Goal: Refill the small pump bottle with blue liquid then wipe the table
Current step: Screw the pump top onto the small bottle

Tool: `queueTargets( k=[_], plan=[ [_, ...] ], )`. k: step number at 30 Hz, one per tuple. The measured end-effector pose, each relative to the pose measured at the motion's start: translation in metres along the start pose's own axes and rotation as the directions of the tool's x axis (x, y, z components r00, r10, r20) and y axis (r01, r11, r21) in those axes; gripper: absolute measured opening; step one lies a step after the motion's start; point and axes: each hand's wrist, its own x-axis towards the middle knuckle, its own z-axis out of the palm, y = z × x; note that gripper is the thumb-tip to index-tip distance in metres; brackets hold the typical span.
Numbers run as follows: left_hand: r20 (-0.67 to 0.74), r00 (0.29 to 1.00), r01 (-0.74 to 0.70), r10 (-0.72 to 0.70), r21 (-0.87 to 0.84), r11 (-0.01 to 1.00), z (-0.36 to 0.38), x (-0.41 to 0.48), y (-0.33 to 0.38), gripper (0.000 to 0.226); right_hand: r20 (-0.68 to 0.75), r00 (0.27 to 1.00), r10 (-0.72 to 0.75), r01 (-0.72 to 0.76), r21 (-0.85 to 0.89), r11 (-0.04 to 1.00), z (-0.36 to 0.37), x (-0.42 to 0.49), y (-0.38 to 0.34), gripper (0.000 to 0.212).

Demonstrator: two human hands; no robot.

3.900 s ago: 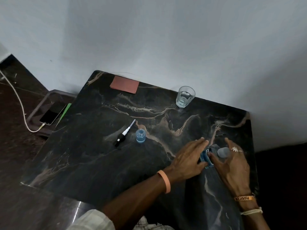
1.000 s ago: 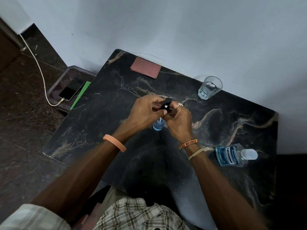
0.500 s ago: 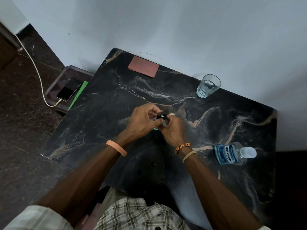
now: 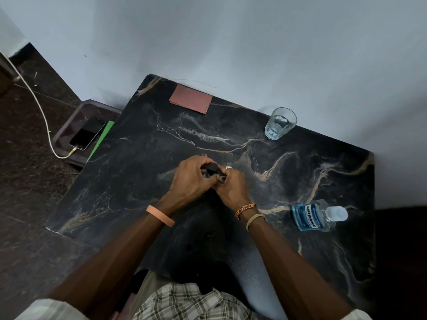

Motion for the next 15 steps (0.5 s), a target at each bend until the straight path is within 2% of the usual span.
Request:
queueTargets(
  k=[3,7,10,13,15],
  plan=[
    [0.040,0.998,-0.042,0.040,0.052,0.998,0.000,0.004,0.002,0.027,-0.009,1.000,-0.003,0.002,-0.028,1.000,-0.001,0.001,-0.004,0.027],
    [0.111,0.994,0.009,-0.010,0.008,1.000,-0.003,0.012,0.005,0.023,-0.010,0.999,0.052,-0.052,-0.001,0.999,-0.002,-0.001,-0.007,0.008],
    [0.154,0.988,0.020,-0.026,0.039,0.999,-0.003,0.014,0.007,0.028,-0.006,0.996,0.093,-0.093,-0.012,0.996,0.000,-0.001,-0.008,0.025],
    [0.123,0.992,0.009,-0.022,0.109,0.994,-0.003,0.014,0.008,0.021,-0.013,0.995,0.102,-0.102,0.007,0.995,0.001,-0.002,-0.010,0.017],
    [0.148,0.988,0.019,-0.034,0.104,0.994,-0.002,0.016,0.011,0.021,-0.017,0.994,0.108,-0.107,0.011,0.994,0.001,-0.001,-0.010,0.019]
  ],
)
